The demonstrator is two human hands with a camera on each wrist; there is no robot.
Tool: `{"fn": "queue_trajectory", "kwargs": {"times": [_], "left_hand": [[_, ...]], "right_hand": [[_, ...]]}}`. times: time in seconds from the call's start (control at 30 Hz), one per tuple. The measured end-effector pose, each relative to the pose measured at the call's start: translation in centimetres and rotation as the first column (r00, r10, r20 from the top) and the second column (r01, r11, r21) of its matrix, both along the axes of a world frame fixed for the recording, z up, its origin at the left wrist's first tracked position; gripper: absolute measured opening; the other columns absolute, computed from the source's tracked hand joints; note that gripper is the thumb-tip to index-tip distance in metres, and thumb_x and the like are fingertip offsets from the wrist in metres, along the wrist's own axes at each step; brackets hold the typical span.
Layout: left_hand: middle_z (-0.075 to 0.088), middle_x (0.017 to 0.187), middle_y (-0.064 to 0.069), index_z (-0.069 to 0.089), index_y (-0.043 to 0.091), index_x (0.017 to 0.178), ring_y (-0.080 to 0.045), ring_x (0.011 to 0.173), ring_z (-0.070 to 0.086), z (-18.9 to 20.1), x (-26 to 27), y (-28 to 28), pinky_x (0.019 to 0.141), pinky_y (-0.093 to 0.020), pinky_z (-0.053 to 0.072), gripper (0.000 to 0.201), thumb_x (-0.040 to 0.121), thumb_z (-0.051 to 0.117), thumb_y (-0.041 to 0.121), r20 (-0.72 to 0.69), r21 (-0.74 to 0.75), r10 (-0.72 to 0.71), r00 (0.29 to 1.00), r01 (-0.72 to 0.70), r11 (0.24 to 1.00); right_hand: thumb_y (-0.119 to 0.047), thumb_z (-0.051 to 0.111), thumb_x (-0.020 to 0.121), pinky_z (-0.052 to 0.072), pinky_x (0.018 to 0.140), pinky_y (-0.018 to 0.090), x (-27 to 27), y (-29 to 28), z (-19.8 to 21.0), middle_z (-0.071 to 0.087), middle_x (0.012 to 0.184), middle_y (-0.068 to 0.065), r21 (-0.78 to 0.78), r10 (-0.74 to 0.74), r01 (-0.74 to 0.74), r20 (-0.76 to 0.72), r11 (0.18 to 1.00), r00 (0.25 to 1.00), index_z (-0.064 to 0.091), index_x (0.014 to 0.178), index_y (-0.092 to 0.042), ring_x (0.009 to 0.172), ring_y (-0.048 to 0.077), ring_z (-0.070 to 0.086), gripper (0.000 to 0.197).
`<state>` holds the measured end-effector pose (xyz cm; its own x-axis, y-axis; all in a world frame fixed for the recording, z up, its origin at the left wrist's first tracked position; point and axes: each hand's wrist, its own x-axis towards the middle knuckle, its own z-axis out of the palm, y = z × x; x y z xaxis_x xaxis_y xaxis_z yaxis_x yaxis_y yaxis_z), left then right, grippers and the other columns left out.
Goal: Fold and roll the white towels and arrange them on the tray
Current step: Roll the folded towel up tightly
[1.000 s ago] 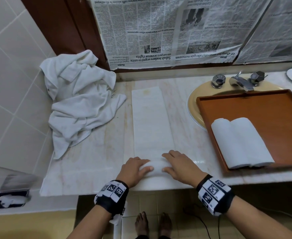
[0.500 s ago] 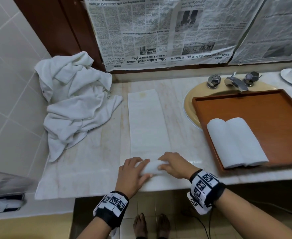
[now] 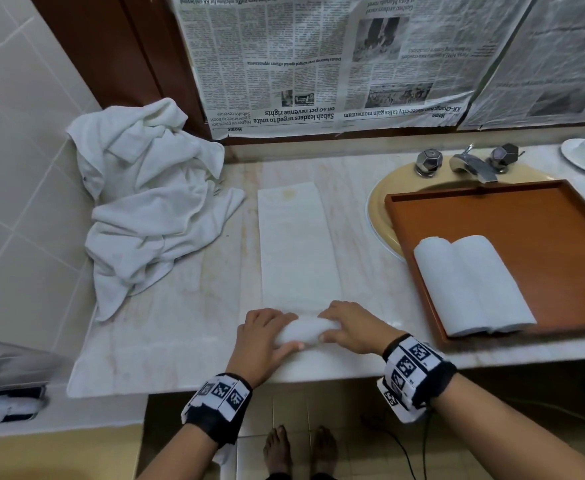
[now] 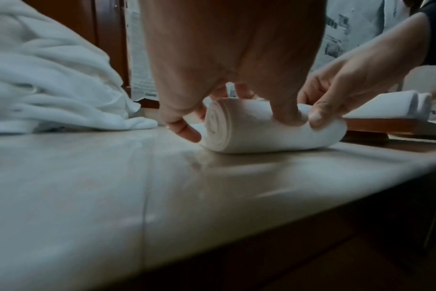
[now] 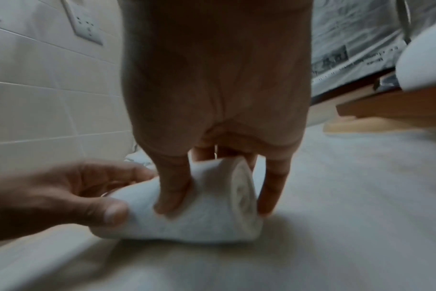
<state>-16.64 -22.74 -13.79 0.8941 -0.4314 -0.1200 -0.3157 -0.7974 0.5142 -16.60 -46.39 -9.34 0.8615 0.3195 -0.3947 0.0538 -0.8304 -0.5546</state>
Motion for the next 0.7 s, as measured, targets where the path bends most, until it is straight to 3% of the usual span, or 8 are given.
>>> {"fn": "queue_trajectory", "kwargs": {"times": [0.13, 0.2, 0.27, 0.37, 0.47, 0.6, 0.7], "left_hand": [[0.056, 0.124, 0.019, 0.056, 0.041, 0.13, -0.009, 0.119, 0.04, -0.2, -0.9, 0.7, 0.093, -0.035, 0.036, 0.081, 0.077, 0.018, 0.091, -0.036, 0.001, -0.007, 0.999, 0.007, 1.0], [0.057, 0.122, 0.018, 0.057, 0.039, 0.13, -0.01, 0.116, 0.042, 0.1, -0.7, 0.7, 0.095, -0.036, 0.037, 0.086, 0.075, 0.016, 0.092, -0.09, 0.003, -0.007, 0.996, 0.007, 1.0], [0.062, 0.119, 0.015, 0.061, 0.037, 0.127, -0.011, 0.114, 0.047, 0.2, -0.2, 0.5, 0.096, -0.039, 0.04, 0.081, 0.077, 0.023, 0.088, -0.164, -0.039, 0.02, 0.986, -0.027, 0.999], [0.069, 0.113, 0.015, 0.068, 0.034, 0.116, -0.01, 0.107, 0.059, -0.1, 0.4, 0.1, 0.096, -0.039, 0.046, 0.064, 0.083, 0.036, 0.079, -0.225, -0.166, 0.072, 0.972, -0.111, 0.98], [0.06, 0.122, 0.014, 0.061, 0.032, 0.124, -0.011, 0.111, 0.052, -0.2, 0.1, -0.1, 0.098, -0.031, 0.042, 0.065, 0.082, 0.039, 0.076, -0.18, -0.21, 0.101, 0.978, -0.139, 0.968], [0.048, 0.126, 0.014, 0.055, 0.038, 0.134, -0.011, 0.115, 0.038, -0.3, -0.6, 0.3, 0.095, -0.033, 0.039, 0.065, 0.084, 0.039, 0.077, 0.015, -0.112, 0.039, 0.999, -0.037, 0.993], [0.052, 0.119, 0.014, 0.054, 0.041, 0.134, -0.012, 0.113, 0.039, -0.4, -0.3, 0.4, 0.098, -0.037, 0.04, 0.069, 0.081, 0.034, 0.081, -0.079, -0.102, 0.086, 0.993, -0.094, 0.99]], "right_hand": [[-0.049, 0.063, 0.091, 0.044, 0.095, 0.033, -1.1, 0.0, -0.1, 0.058, 0.125, -0.001, -0.008, -0.024, 0.023, -0.053, 1.0, 0.998, 0.051, 0.131, -0.024, 0.112, 0.02, 0.054, 0.049], [-0.045, 0.062, 0.09, 0.045, 0.089, 0.034, -2.4, 0.4, -0.5, 0.056, 0.123, -0.001, -0.104, 0.045, -0.026, 0.187, 0.994, 0.981, 0.05, 0.128, -0.024, 0.109, 0.02, 0.053, 0.045], [-0.04, 0.068, 0.081, 0.048, 0.083, 0.035, -3.7, 1.1, -1.2, 0.057, 0.121, 0.001, -0.227, 0.147, -0.057, 0.4, 0.972, 0.905, 0.055, 0.123, -0.022, 0.105, 0.021, 0.054, 0.047], [-0.039, 0.075, 0.07, 0.051, 0.084, 0.036, -4.7, 2.1, -2.3, 0.061, 0.11, -0.001, -0.285, 0.167, -0.021, 0.495, 0.958, 0.853, 0.061, 0.112, -0.021, 0.098, 0.02, 0.059, 0.048], [-0.035, 0.071, 0.079, 0.051, 0.084, 0.035, -4.4, 2.1, -2.7, 0.063, 0.106, 0.0, -0.189, 0.094, -0.007, 0.455, 0.982, 0.886, 0.064, 0.111, -0.019, 0.094, 0.021, 0.061, 0.036], [-0.04, 0.058, 0.097, 0.04, 0.099, 0.031, -2.3, 1.5, -1.5, 0.059, 0.125, 0.002, 0.051, -0.095, 0.086, 0.23, 0.995, 0.968, 0.057, 0.131, -0.017, 0.115, 0.021, 0.051, 0.041], [-0.043, 0.053, 0.099, 0.039, 0.103, 0.035, -1.1, 1.6, -1.0, 0.057, 0.131, 0.003, -0.001, -0.079, 0.081, 0.179, 0.997, 0.981, 0.051, 0.137, -0.017, 0.12, 0.022, 0.051, 0.046]]}}
